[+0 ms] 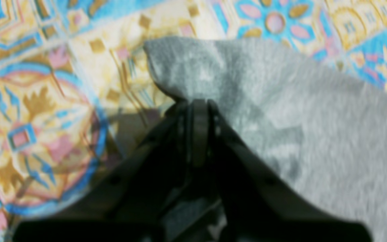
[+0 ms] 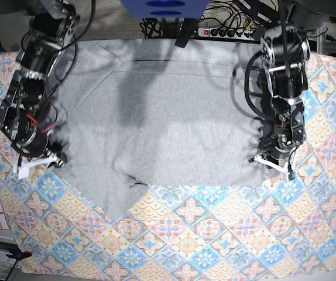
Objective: Fold the T-shirt properly
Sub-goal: 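Move both grippers down the shirt sides and grasp the hem edges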
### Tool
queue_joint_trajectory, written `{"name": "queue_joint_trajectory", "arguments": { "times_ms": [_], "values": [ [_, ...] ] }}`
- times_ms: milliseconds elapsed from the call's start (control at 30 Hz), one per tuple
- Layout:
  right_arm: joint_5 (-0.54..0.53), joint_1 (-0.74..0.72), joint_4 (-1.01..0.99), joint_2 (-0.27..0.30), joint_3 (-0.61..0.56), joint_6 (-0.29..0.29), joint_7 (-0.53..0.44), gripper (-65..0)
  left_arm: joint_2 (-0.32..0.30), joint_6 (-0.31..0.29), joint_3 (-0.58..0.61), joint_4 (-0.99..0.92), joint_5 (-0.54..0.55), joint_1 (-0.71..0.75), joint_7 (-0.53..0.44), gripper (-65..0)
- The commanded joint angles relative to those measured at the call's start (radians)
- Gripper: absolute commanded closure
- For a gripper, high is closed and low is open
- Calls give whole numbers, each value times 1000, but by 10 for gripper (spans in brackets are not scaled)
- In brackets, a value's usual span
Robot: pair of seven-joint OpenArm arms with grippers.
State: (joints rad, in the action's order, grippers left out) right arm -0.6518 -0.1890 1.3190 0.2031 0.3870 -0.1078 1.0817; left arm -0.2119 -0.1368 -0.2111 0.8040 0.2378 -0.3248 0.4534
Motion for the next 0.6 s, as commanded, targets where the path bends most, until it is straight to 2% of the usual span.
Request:
{"name": "queue_joint_trajectory", "arguments": {
  "times_ms": [0,67,233,367,567],
  "values": [
    [-6,-31,-25,32,2,-5,-7,-212,-10,-5,0,41,1,-7,5,0],
    [-6,-66,-95,57,-10,-5,-8,-249,-10,-5,-1,81,1,19,5,0],
    [-4,-162,-253,128,-159,-5,-42,-327,-11,-5,-1,134,5,74,5,0],
    [-4,-206,-381,184,-311,-5,-174,-334,-30,-5,-3,163,10,108,5,0],
    [-4,-248,-540,236,-451,-5,-334,-334,-51,-5,-4,163,11,126,5,0]
  ]
}}
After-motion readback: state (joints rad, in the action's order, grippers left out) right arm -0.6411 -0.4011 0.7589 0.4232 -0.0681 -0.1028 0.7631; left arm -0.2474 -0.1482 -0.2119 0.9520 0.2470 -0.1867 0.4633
